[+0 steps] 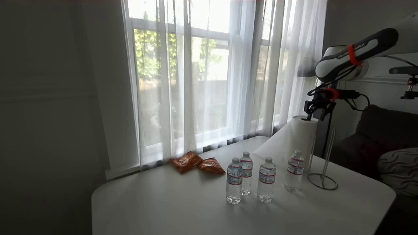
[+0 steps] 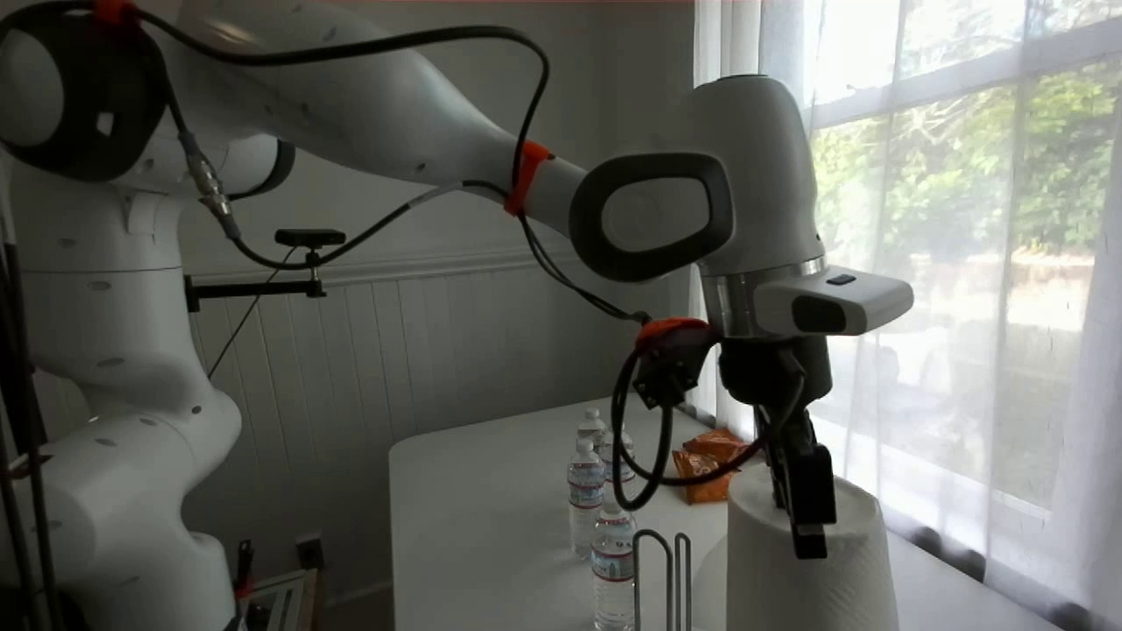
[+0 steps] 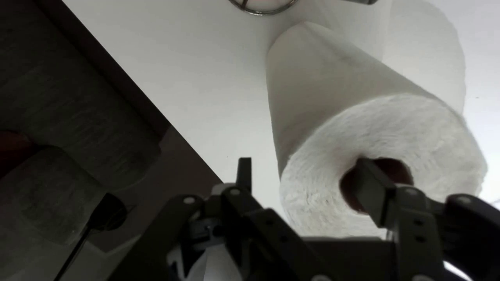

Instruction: Put the paper towel roll on the silver stand.

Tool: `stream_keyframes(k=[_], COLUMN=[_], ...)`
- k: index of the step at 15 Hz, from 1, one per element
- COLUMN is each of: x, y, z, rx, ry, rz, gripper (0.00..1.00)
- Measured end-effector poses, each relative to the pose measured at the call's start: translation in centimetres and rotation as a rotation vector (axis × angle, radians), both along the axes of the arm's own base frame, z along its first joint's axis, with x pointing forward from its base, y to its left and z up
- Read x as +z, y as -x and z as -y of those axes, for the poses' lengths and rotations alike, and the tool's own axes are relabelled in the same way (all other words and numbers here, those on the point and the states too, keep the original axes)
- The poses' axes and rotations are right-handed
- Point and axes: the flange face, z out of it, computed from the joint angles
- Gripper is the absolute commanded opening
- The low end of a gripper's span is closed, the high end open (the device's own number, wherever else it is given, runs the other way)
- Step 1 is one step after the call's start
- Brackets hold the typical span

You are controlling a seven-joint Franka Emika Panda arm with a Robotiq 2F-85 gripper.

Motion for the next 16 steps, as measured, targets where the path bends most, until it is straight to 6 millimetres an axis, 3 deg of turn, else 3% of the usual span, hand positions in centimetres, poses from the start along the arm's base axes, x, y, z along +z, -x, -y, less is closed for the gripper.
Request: stream_keyframes(k=[2, 5, 13, 14, 16], x=[0.22, 0.2, 0.2, 0.1, -0.21], y=[-0.05, -0.11, -0.36, -0.38, -0.43], z=[0.07, 0.07, -0.1, -0.11, -0.09], rx=[-0.004, -0.008, -0.037, -0.038, -0.04], ry=[-0.003, -0.01, -0.061, -0.064, -0.067], rz=[0.007, 0.011, 0.046, 0.046, 0.042], gripper=[0.83, 0.99, 1.0, 0.96, 0.73])
